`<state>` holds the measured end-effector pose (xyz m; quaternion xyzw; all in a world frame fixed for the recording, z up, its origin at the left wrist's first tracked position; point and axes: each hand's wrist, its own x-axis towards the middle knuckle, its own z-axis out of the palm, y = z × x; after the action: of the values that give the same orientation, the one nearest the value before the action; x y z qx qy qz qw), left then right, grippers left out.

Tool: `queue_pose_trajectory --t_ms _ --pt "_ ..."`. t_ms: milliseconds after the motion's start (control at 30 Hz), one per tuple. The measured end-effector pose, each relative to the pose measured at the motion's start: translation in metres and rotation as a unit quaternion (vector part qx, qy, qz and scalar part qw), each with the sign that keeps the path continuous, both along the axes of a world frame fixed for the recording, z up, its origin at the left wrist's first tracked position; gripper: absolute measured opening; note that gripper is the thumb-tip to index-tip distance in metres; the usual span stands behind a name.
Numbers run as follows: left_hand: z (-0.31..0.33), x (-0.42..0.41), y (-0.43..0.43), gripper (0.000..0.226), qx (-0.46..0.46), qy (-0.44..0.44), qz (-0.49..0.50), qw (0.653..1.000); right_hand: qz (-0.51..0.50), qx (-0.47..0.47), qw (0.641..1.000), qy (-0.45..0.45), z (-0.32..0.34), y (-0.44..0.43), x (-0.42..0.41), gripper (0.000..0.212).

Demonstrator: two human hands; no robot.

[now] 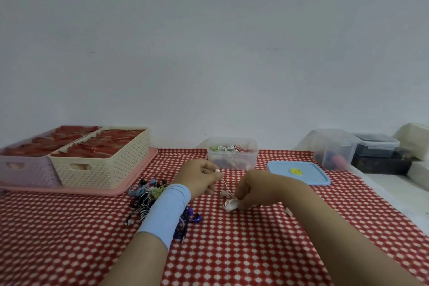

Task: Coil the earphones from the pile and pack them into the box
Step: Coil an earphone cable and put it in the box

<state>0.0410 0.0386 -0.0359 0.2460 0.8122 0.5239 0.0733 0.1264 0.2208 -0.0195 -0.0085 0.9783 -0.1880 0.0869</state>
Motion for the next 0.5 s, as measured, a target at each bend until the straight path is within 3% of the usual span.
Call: queue_pose_trajectory --t_ms 100,233,500 --pt "0.011 -0.011 0.000 0.015 0.024 -0.005 0.003 1.000 -0.032 -0.041 0.996 0.068 0.013 0.005 -0.009 0.023" --pt "0.035 -0.028 0.008 0.013 0.077 -0.007 0.011 0.997 -0.062 -0.044 0.990 0.122 0.033 0.016 -0.029 0.013" --pt "0.088 -0.075 0.039 0.007 0.052 0.022 0.020 0.998 -0.137 -0.031 0.962 0.234 0.073 0.044 -0.079 0.015"
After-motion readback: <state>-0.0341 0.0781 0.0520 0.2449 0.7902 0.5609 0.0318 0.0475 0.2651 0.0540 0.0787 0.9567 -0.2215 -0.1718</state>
